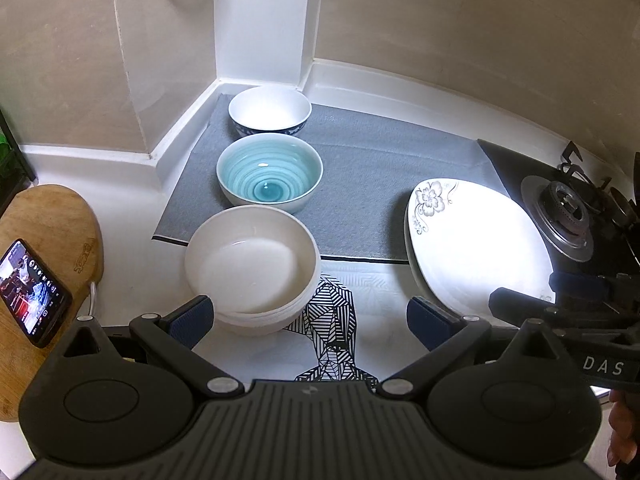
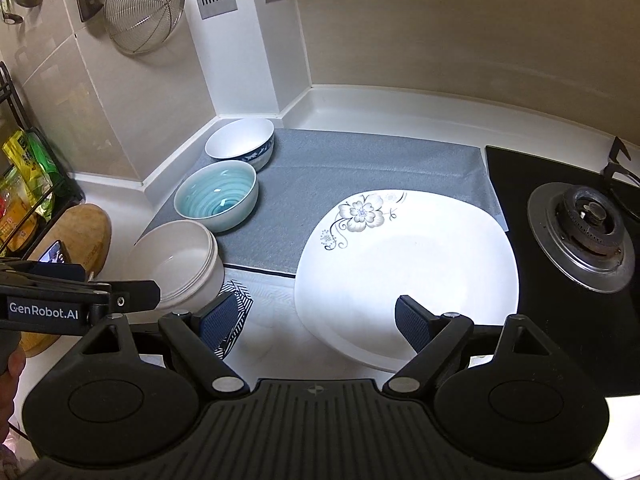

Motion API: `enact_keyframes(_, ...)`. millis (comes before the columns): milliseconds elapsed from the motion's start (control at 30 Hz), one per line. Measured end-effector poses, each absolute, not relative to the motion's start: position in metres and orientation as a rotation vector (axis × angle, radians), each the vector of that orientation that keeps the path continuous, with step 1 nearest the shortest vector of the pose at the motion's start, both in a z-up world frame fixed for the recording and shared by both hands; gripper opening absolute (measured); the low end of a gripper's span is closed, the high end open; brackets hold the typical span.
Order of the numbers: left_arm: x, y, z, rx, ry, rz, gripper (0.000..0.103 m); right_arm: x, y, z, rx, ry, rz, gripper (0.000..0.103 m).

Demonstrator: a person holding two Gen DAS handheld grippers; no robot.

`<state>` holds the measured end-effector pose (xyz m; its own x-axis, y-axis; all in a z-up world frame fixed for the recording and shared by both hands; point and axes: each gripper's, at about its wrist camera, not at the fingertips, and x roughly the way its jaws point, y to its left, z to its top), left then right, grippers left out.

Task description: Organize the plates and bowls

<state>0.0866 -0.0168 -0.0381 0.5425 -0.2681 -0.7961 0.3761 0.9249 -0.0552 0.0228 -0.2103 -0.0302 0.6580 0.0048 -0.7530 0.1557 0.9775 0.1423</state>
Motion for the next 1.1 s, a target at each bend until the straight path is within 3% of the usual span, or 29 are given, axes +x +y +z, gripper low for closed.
enact_keyframes(1100, 0.174, 0.065, -0.077, -0.028, 1.088, -0.022, 0.103, 0.139, -0.164, -0.069, 0.17, 0.974, 0.147, 0.087)
